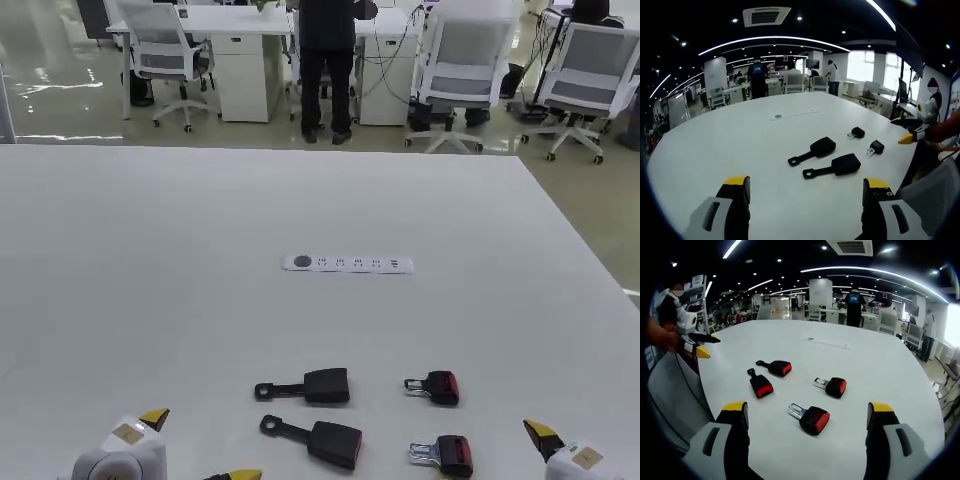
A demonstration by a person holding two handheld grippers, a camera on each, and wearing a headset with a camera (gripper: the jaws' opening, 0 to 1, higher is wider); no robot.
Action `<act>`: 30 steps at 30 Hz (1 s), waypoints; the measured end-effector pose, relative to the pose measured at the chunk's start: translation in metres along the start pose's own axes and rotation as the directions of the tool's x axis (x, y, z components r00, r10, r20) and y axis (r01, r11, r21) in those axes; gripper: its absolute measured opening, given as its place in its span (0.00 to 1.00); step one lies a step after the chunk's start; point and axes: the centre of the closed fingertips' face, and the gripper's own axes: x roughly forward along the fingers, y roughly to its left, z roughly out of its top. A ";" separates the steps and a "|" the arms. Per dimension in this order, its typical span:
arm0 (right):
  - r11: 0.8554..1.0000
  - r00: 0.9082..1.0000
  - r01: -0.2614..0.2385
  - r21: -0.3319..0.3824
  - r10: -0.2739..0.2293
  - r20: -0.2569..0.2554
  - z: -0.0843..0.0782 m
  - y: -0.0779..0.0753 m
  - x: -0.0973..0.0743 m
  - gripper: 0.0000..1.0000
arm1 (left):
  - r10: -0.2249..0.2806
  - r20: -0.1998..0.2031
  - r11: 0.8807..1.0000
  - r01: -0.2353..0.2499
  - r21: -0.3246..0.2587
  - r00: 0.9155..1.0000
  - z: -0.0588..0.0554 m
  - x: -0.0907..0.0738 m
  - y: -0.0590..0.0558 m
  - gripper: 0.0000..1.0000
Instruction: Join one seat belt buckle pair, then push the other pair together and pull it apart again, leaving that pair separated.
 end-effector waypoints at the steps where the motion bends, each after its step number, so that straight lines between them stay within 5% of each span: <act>1: 1.000 1.000 -0.001 -0.001 0.001 0.000 0.000 0.000 0.000 0.98 | 0.000 0.000 1.000 0.000 -0.001 1.000 0.000 0.000 0.000 0.96; 30: 0.997 0.997 -0.072 0.002 0.072 -0.037 -0.006 -0.004 0.023 0.97 | -0.063 -0.049 0.998 0.063 0.012 0.997 -0.002 0.022 -0.012 0.93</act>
